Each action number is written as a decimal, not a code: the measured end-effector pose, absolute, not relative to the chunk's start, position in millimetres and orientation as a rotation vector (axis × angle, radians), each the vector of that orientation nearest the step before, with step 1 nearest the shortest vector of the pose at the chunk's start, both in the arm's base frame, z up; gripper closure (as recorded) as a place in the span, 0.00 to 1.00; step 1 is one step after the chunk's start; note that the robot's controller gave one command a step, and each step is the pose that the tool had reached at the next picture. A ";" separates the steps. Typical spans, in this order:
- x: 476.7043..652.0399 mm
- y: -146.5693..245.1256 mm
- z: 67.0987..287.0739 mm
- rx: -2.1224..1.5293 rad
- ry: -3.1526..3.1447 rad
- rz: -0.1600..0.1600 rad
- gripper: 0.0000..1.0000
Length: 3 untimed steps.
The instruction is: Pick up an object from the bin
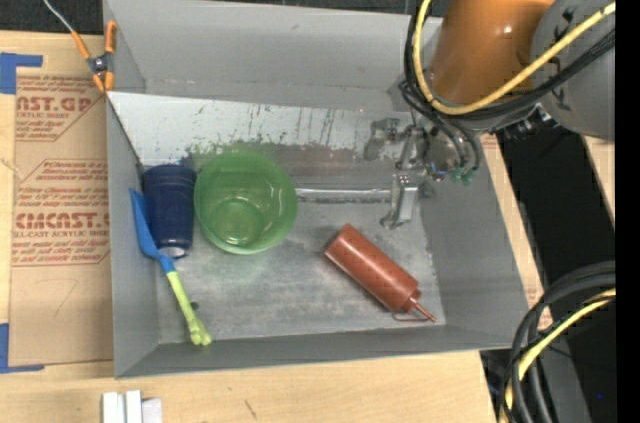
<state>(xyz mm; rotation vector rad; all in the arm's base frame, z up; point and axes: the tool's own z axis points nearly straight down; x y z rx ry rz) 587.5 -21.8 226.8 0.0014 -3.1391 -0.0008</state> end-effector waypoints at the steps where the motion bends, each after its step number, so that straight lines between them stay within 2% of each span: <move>1: 590.2 -45.1 213.2 0.157 -3.136 -0.001 0.00; 2: 567.5 -24.3 113.1 0.420 -3.104 -0.004 0.00; 3: 537.0 -50.2 109.0 0.999 -2.975 -0.003 0.00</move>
Offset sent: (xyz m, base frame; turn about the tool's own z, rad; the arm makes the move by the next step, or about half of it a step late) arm -0.0177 -0.0036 -0.1087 -0.2665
